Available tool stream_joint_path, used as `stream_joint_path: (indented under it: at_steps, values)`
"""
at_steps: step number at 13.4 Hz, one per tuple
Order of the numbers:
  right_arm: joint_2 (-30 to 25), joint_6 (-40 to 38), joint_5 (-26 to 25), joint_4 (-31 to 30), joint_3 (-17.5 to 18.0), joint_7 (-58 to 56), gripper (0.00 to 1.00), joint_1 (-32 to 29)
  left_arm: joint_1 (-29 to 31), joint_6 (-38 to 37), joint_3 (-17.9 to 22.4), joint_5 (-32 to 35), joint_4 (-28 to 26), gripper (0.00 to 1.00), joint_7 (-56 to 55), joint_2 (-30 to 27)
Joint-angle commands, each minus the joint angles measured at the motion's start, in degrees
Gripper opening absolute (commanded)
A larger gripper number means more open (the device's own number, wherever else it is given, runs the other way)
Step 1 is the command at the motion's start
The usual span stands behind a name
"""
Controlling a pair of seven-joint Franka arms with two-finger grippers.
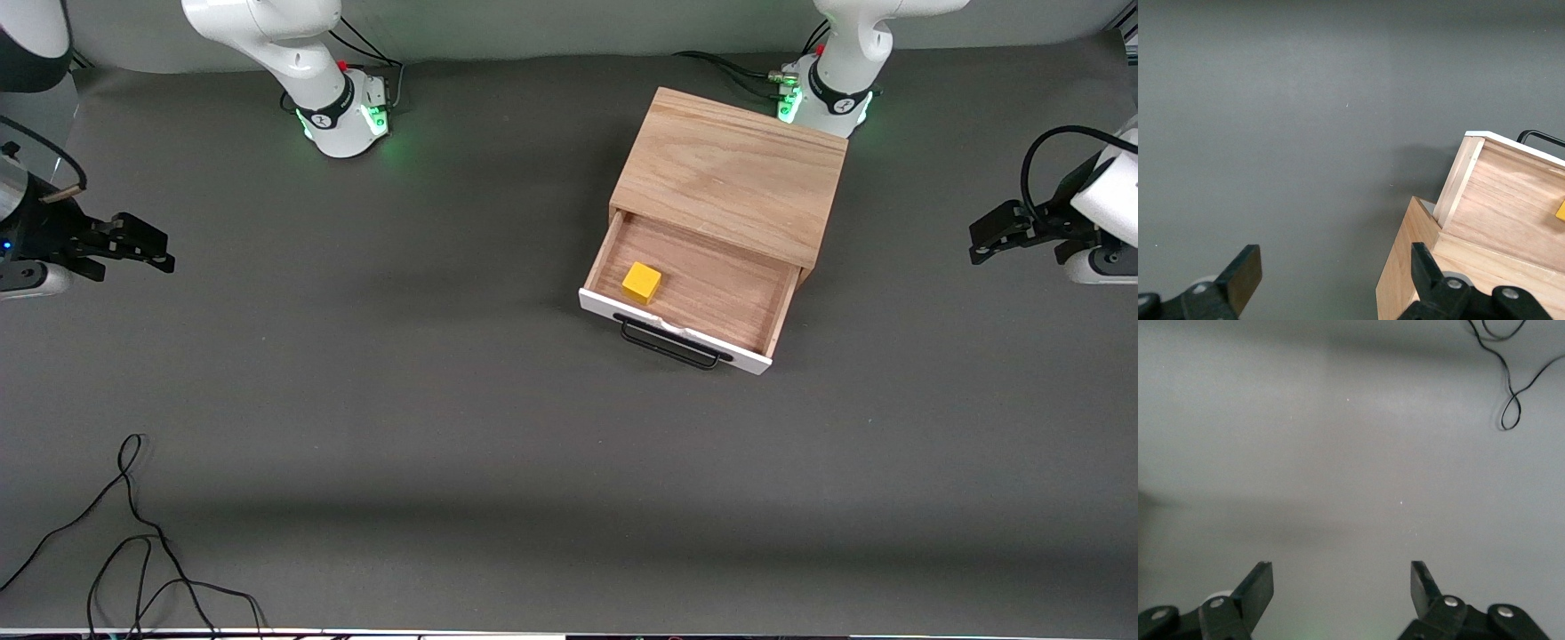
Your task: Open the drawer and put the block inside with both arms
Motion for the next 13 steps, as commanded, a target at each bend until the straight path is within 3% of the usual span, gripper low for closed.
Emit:
stream_joint_path:
  at_steps: [1, 13]
  values:
    - [-0.8, 0.4, -1.3, 0.0, 0.9, -0.1, 1.0, -1.1, -0.2, 0.7, 0.3, -0.3, -0.8, 1.0, 0.9, -0.6]
    - [1.3, 0.0, -0.2, 1.1, 0.0, -0.2, 1.0, -0.9, -0.4, 0.6, 0.3, -0.3, -0.8, 1.0, 0.9, -0.5]
